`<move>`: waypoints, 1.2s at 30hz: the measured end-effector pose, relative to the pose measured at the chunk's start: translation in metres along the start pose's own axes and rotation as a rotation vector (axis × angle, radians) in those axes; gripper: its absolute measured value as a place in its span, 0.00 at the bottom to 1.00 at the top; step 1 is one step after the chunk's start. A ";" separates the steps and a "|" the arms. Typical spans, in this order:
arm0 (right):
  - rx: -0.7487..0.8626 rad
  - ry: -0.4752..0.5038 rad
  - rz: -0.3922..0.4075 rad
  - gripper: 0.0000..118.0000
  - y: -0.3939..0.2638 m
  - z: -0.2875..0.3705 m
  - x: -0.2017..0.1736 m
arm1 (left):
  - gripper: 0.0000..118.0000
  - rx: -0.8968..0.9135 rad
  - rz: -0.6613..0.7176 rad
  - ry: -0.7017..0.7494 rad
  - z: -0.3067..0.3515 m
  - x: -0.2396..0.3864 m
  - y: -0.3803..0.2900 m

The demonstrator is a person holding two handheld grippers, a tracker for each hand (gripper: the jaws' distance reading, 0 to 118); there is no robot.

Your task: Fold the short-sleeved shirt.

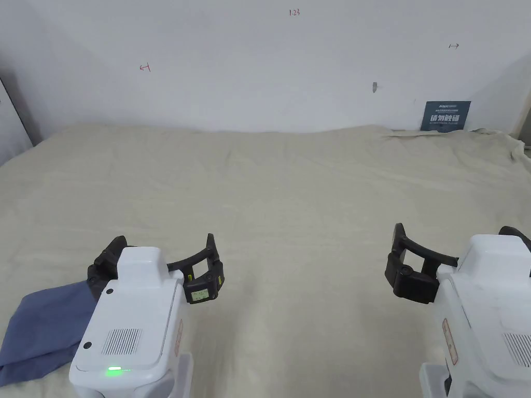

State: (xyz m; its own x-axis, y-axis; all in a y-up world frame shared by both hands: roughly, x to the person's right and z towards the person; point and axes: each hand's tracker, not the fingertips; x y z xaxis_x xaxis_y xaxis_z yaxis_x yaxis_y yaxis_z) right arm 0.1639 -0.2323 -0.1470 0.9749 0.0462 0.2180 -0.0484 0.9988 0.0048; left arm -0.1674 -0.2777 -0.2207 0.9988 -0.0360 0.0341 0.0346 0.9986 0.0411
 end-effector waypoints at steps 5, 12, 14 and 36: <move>-0.003 0.000 0.001 0.97 0.001 0.000 0.000 | 1.00 -0.002 -0.001 0.001 0.000 0.000 0.000; -0.006 0.000 0.004 0.97 0.000 0.000 -0.001 | 1.00 -0.004 -0.008 0.001 -0.001 -0.001 0.000; -0.003 -0.003 0.003 0.97 0.000 0.000 -0.001 | 1.00 -0.004 -0.007 0.001 -0.002 -0.001 -0.001; -0.003 -0.009 0.014 0.97 0.000 -0.001 -0.003 | 1.00 -0.007 -0.004 -0.001 -0.004 -0.002 0.000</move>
State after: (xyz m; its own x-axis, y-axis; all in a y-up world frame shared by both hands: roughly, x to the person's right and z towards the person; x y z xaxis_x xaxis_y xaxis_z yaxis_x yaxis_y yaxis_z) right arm 0.1615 -0.2321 -0.1490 0.9721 0.0604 0.2266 -0.0618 0.9981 -0.0013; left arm -0.1693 -0.2772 -0.2244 0.9986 -0.0399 0.0347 0.0387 0.9987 0.0346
